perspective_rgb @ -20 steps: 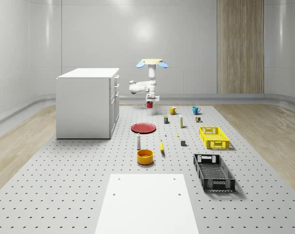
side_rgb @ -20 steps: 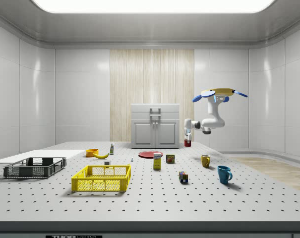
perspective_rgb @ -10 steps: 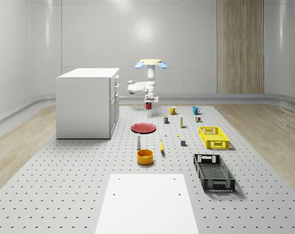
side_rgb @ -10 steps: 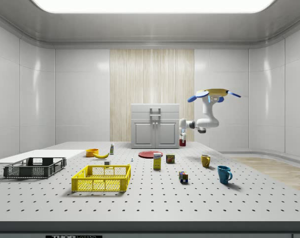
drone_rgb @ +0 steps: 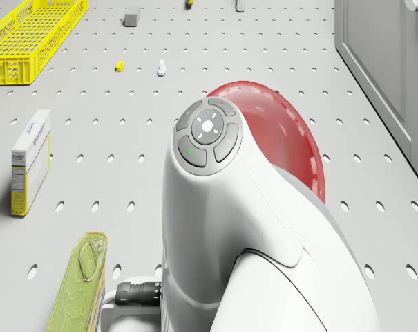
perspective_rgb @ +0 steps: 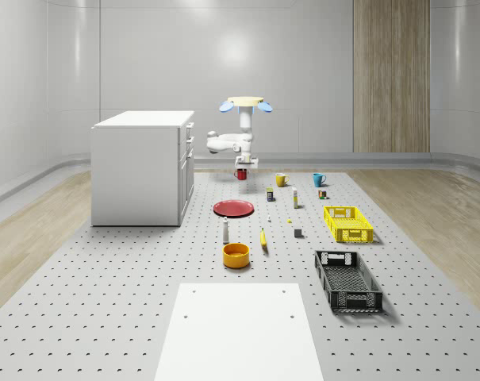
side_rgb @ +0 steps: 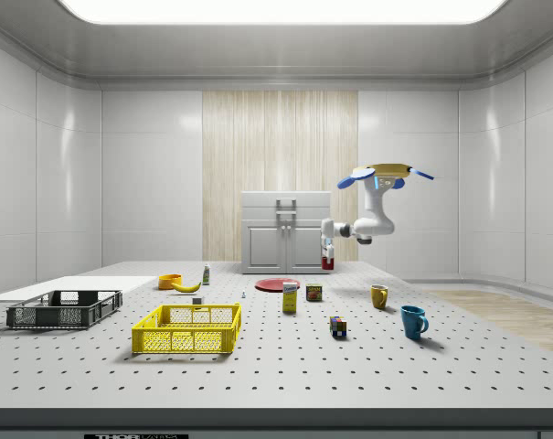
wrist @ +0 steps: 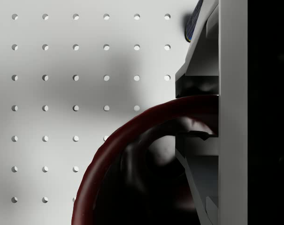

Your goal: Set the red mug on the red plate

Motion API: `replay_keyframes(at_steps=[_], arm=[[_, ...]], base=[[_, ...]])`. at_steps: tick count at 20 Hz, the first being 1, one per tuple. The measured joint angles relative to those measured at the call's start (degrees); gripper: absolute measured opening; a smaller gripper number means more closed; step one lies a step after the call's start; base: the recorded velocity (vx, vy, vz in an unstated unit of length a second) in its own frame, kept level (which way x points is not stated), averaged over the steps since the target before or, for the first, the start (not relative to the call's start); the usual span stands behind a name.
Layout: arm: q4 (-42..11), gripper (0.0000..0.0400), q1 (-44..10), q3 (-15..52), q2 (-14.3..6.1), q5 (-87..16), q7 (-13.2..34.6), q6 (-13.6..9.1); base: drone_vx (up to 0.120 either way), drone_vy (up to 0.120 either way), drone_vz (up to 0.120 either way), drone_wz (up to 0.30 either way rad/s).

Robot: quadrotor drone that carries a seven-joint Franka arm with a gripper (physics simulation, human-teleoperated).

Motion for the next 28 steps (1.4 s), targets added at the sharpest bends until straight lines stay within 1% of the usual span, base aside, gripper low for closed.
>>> replay_keyframes(at_steps=[13,16,28], arm=[[0.0,0.0100,-0.2,0.3,-2.1,0.8,0.2,1.9],[0.1,0.0100,-0.3,0.4,-2.5,1.0,0.2,2.3],[0.1,0.0100,-0.4,0.6,-4.0,1.6,0.4,3.7]], base=[[0.120,0.000,0.000,0.000],[0.120,-0.093,0.000,0.000],[0.120,0.000,0.000,0.000]])
